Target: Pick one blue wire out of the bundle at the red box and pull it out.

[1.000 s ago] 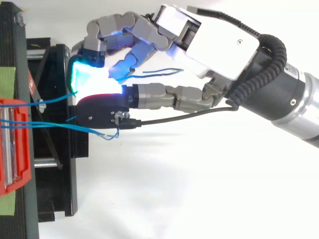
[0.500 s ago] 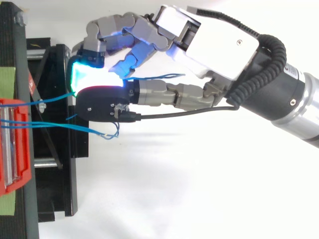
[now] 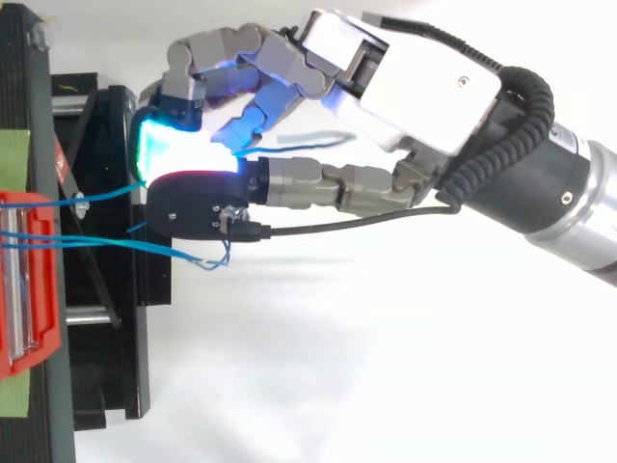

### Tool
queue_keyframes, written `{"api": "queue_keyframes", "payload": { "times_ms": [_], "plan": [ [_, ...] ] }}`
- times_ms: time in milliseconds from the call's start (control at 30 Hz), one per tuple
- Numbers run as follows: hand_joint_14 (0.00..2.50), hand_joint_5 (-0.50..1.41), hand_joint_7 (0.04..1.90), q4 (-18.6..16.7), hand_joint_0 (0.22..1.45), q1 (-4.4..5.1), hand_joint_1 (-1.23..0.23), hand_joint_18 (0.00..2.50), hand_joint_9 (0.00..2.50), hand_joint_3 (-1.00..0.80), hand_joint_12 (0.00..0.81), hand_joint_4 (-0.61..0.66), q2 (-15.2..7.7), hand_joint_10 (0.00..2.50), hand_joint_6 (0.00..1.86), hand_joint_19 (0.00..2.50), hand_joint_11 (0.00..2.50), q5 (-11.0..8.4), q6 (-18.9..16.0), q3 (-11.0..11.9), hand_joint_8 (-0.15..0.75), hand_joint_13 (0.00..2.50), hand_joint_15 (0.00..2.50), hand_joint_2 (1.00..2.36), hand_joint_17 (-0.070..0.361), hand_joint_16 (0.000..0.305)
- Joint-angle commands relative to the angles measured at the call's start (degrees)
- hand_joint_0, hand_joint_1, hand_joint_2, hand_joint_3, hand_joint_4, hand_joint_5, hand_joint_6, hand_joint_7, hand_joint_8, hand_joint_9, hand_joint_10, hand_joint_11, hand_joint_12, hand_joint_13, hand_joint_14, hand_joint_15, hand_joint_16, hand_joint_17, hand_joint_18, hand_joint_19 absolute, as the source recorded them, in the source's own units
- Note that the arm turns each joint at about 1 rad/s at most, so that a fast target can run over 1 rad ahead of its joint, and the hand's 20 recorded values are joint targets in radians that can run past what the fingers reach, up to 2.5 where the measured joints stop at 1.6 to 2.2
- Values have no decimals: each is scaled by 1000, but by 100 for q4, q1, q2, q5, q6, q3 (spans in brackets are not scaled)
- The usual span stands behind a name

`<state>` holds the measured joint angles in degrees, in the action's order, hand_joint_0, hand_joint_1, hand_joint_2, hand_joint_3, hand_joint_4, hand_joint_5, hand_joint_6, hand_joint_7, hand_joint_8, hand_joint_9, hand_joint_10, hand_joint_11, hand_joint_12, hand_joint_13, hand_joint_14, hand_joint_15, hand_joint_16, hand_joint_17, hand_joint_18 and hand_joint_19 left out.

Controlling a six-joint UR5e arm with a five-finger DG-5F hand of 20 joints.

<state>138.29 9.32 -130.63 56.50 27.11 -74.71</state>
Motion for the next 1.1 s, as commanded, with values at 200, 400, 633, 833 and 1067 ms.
{"api": "queue_keyframes", "payload": {
  "times_ms": [200, 400, 633, 833, 1067],
  "plan": [
    [11, -52, 1249, -21, 599, 0, -727, 487, 1185, -106, 375, 67, 2, 23, 690, 470, 790, 19, -4, 0, 228, 468, 268, 1017, 116, 51],
    [10, -54, 1252, -21, 596, 0, -703, 516, 1209, -107, 387, 95, 2, 23, 701, 468, 798, -7, -31, 0, 240, 507, 274, 1016, 119, 53],
    [10, -58, 1190, -4, 609, 35, -729, 537, 1253, -61, 374, 45, 2, 24, 739, 445, 843, -34, -444, 0, 236, 533, 276, 1020, 114, 51],
    [10, -54, 1189, 233, 614, 88, -754, 537, 1239, -49, 364, -20, -7, 24, 730, 444, 823, -77, -1551, 0, 219, 537, 271, 1022, 109, 48],
    [10, -69, 1195, 418, 622, 114, -782, 495, 1145, -54, 341, -81, 2, 26, 734, 425, 800, -69, -1560, 0, 171, 470, 260, 1026, 100, 44]
  ]
}}
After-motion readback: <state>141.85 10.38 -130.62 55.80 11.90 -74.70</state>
